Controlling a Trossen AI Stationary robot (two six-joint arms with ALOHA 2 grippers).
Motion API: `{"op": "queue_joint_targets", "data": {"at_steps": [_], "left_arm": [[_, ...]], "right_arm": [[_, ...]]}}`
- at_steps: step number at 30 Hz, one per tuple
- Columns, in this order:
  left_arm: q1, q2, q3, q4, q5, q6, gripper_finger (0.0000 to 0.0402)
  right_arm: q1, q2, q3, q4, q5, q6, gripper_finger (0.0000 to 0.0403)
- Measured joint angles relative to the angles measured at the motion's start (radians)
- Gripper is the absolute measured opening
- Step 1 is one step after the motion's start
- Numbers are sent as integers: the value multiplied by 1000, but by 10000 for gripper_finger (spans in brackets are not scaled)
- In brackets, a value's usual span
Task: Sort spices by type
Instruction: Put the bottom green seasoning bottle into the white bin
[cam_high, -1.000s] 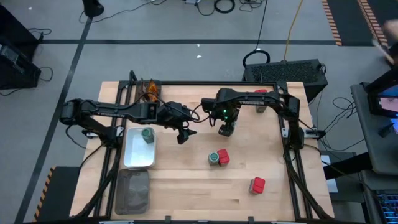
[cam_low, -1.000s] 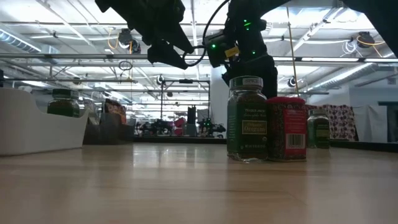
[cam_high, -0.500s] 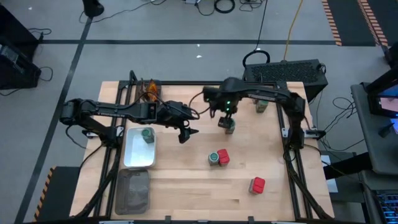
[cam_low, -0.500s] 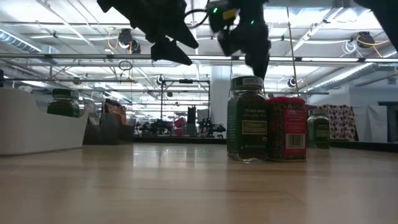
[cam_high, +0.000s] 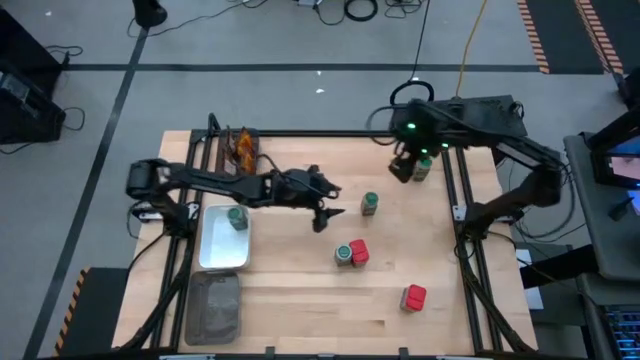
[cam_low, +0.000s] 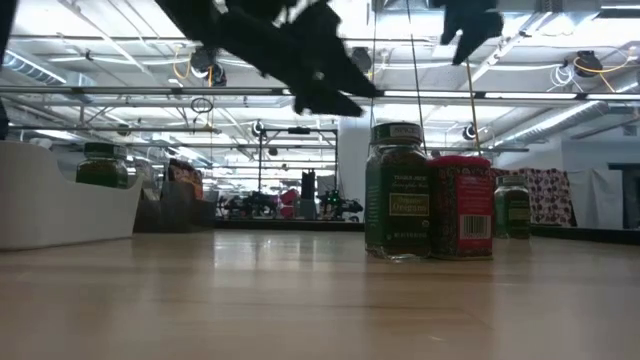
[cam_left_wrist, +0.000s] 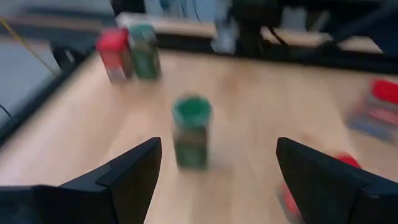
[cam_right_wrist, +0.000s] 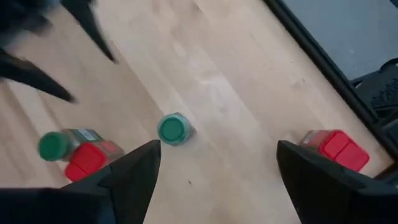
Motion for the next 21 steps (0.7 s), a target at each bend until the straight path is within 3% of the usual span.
{"op": "queue_joint_targets", "data": {"at_steps": [4,8,14,21], "left_arm": [[1,119,1,269,-72,80,322],[12,225,1,442,-73,102,322],[27,370,100,458,-17,113,322],[28,468,233,450,-27,156,322]], "right_arm": [[1,-101,-65,9,-2,61,303],[1,-164,-120,8,-3,101,303],[1,-204,-180,6,-6,121,303],[1,-204,-188,-2,-15,107,303]]}}
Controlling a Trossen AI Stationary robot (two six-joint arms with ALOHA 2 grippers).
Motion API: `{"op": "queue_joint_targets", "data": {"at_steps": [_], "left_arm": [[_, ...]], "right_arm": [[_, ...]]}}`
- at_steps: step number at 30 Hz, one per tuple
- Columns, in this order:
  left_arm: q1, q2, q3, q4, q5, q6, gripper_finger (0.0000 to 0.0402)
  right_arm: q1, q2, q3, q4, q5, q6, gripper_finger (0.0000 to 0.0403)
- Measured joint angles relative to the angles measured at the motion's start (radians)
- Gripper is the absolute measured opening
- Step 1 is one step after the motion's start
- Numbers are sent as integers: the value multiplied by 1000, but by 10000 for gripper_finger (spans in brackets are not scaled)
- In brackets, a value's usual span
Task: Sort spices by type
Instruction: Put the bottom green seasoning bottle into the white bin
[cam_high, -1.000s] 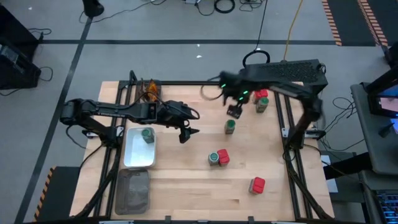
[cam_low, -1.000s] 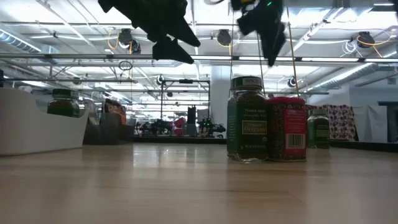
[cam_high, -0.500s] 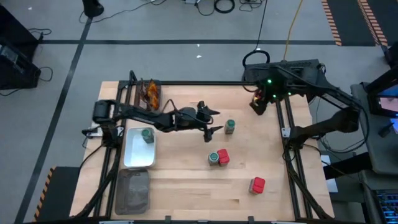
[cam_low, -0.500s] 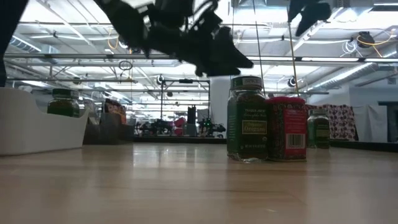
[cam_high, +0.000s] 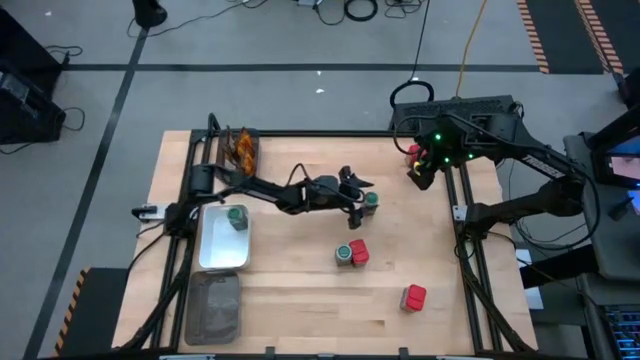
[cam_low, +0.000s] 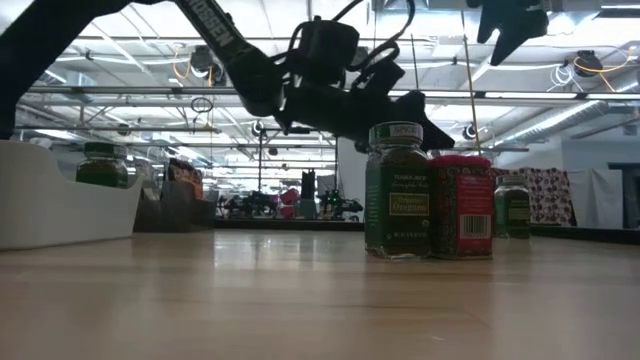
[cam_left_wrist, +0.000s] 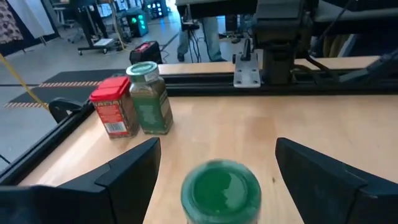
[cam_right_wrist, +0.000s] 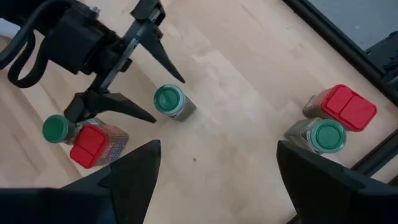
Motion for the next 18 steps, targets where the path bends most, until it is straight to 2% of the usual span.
{"op": "queue_joint_targets", "data": {"at_steps": [9,18], "left_arm": [[6,36,50,-79,6,-4,322],[6,83,77,-83,6,-29,322]], "right_arm": [[0,0,0,-9,-22,-29,303],[0,0,0,-19,-23,-38,303]]}}
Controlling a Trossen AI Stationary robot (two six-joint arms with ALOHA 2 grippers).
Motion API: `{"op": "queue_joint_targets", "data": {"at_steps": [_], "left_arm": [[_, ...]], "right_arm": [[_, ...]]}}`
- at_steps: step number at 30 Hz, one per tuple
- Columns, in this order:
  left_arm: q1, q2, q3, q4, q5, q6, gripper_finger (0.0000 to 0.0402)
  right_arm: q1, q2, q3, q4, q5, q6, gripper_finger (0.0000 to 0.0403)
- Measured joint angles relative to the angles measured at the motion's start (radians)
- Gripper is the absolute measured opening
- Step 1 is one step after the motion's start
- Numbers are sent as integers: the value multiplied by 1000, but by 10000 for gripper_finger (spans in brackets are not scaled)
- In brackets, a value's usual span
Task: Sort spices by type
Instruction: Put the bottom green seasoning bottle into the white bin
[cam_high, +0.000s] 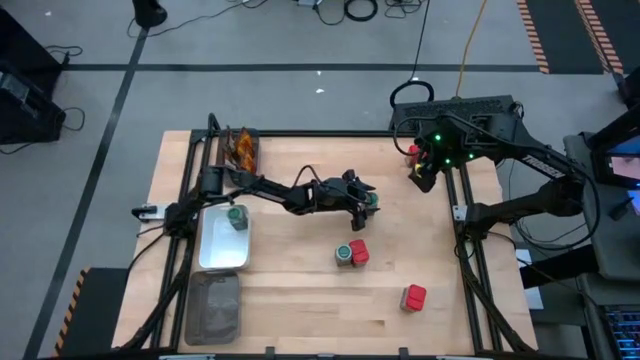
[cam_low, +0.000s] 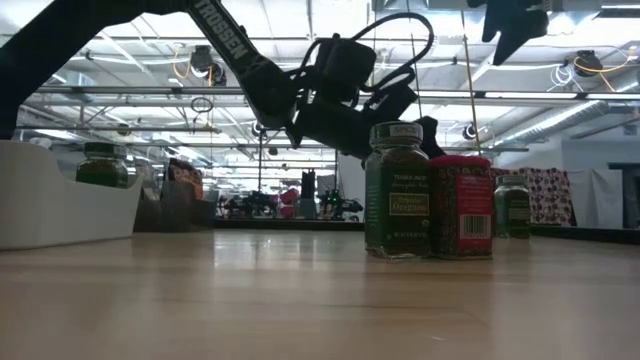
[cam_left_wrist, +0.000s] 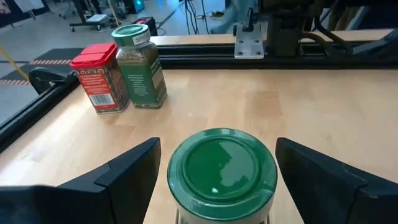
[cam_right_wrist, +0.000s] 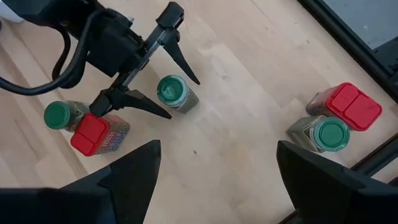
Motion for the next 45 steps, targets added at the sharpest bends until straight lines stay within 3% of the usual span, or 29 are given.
{"op": "queue_joint_targets", "data": {"at_steps": [9,17,27,31,39,45], "left_arm": [[2,0,0,-24,0,-14,311],[1,0,0,-42,0,-34,208],[-3,-79,0,-41,0,-55,204],[-3,-188,0,-150,4,-131,204],[-28,-440,0,-523,1,-132,204],[-52,-637,-4,-868,-103,-156,204]], "right_arm": [[0,0,0,-5,0,-7,303],[0,0,0,-5,1,-11,303],[0,0,0,-5,1,-23,303],[0,0,0,-5,1,-29,303],[0,0,0,17,6,-62,303],[0,0,0,84,6,-100,303]]}}
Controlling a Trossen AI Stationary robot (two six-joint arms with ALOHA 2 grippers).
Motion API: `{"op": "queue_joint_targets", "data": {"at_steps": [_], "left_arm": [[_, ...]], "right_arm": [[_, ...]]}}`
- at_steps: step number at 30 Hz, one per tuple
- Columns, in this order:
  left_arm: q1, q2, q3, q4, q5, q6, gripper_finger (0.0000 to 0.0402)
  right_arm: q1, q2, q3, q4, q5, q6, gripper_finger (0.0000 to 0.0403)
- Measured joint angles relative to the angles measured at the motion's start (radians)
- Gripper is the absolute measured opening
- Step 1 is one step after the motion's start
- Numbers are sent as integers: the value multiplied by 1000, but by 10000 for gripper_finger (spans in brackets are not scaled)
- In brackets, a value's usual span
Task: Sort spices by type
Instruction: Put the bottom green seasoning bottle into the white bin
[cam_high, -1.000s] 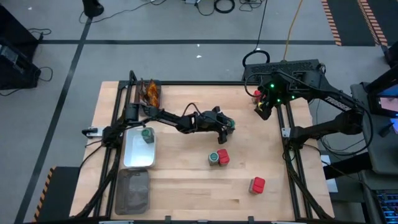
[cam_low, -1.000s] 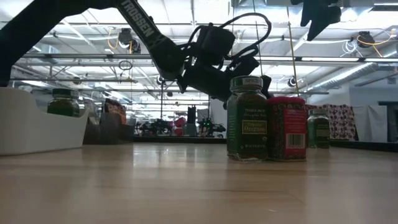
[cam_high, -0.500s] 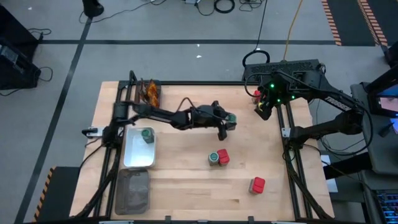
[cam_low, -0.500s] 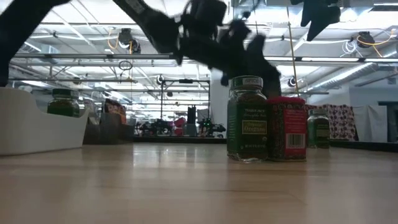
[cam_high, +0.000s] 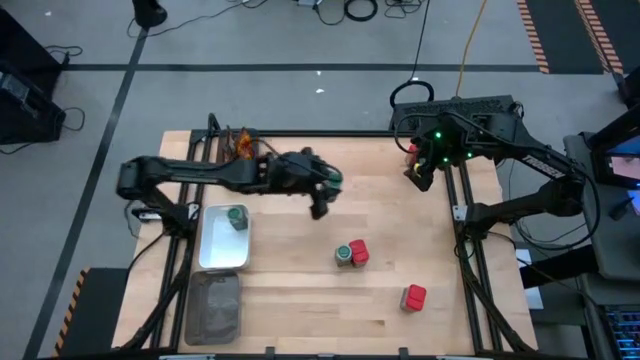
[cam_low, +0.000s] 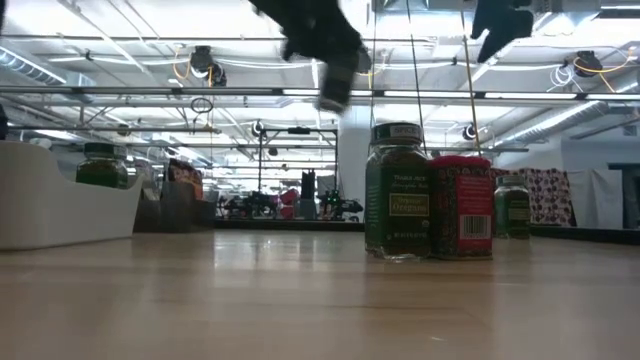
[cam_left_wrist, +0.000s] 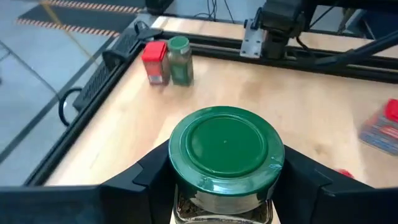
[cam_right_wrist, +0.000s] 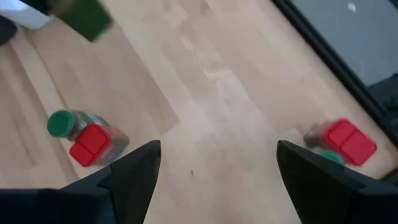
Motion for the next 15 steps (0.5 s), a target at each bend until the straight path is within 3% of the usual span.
{"op": "queue_joint_targets", "data": {"at_steps": [6,15], "left_arm": [[-69,-235,-150,-132,-120,-176,204],[-290,-568,-394,-368,-476,-607,204]], "right_arm": [[0,0,0,67,0,-38,303],[0,0,0,127,-1,-50,303]]}}
